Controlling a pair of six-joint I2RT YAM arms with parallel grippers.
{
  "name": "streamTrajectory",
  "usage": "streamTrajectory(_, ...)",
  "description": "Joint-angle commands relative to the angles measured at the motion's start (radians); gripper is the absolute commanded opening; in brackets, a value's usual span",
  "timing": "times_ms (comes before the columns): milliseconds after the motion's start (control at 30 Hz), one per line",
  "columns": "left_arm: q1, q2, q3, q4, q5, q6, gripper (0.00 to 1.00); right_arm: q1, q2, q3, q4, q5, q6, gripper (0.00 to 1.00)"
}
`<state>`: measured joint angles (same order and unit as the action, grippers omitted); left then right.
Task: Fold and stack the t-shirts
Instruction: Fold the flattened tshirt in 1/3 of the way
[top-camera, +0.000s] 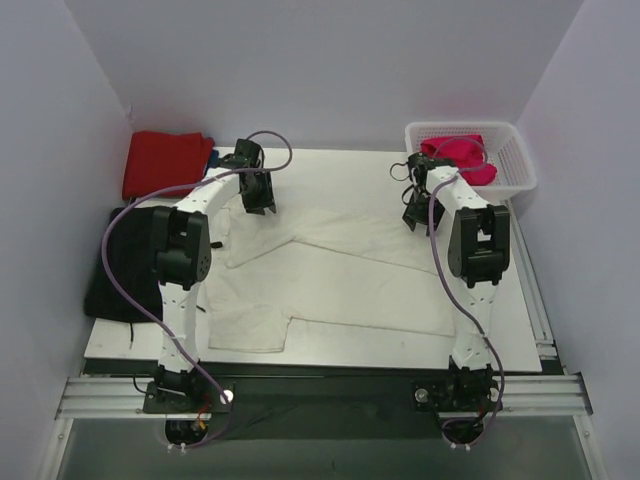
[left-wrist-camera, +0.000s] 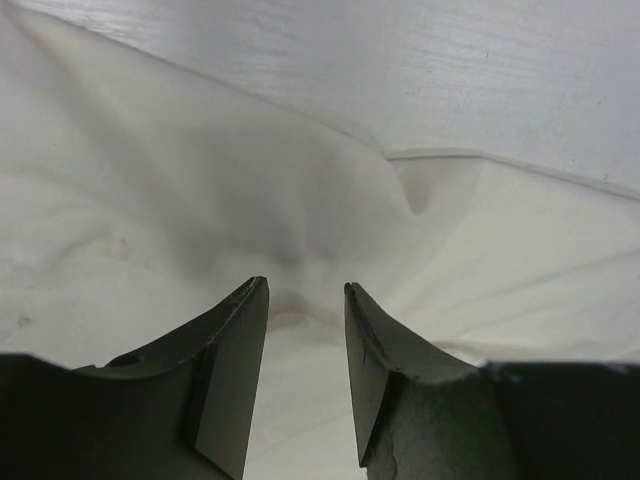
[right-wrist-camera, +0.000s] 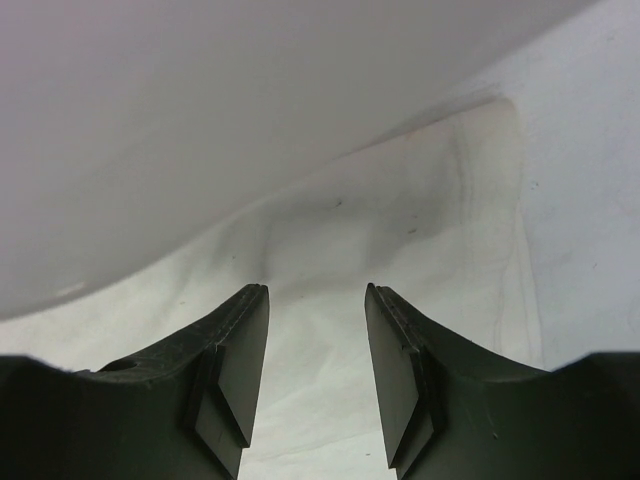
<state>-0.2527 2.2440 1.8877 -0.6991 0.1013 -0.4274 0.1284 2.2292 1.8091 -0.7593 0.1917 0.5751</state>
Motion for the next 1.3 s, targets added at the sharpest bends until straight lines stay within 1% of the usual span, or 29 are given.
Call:
streamTrajectory(0,-0.013,0.005,0.044,-0.036,-0.021,0.022,0.47,0.016,-0.068,-0.007,-0.034,0.051,-0.001,0.44)
streamTrajectory(200,-0.023,-0.018,-0.007,-0.033,-0.028,0.022,0.47,0.027,-0.123,-0.030,-0.035,0.054,0.006,0.44)
streamTrajectory(367,-0.034,-0.026,-0.018,-0.046,-0.032,0.021,0.47,0.030,-0.141,-0.024,-0.037,0.057,0.006,0.44)
streamTrajectory(500,-0.037,-0.017,-0.015,-0.069,-0.063,0.015,0.46,0.028,-0.148,-0.019,-0.037,0.058,0.006,0.44)
streamTrajectory(633,-0.042,-0.009,-0.015,-0.062,-0.064,0.004,0.36,0.028,-0.148,-0.021,-0.040,0.052,0.008,0.44)
streamTrajectory(667,-0.042,-0.006,-0.010,-0.066,-0.066,0.004,0.28,0.028,-0.149,-0.021,-0.041,0.054,0.008,0.44)
streamTrajectory(767,-0.043,0.000,-0.006,-0.076,-0.068,0.004,0.15,0.028,-0.155,-0.027,-0.041,0.061,0.009,0.44)
streamTrajectory(833,-0.045,-0.004,-0.015,-0.077,-0.068,0.004,0.04,0.028,-0.157,-0.030,-0.041,0.064,0.008,0.44)
streamTrajectory(867,-0.045,-0.007,-0.018,-0.076,-0.069,0.004,0.00,0.025,-0.158,-0.031,-0.043,0.066,0.009,0.44)
streamTrajectory(967,-0.046,-0.026,-0.033,-0.074,-0.071,0.004,0.00,0.027,-0.161,-0.033,-0.043,0.064,0.009,0.43)
streamTrajectory(1100,-0.053,-0.087,-0.056,-0.074,-0.078,0.006,0.00,0.025,-0.167,-0.037,-0.043,0.061,0.012,0.43)
streamTrajectory(1267,-0.065,-0.168,-0.136,-0.047,-0.063,-0.001,0.00,0.025,-0.187,-0.065,-0.043,0.066,0.019,0.43)
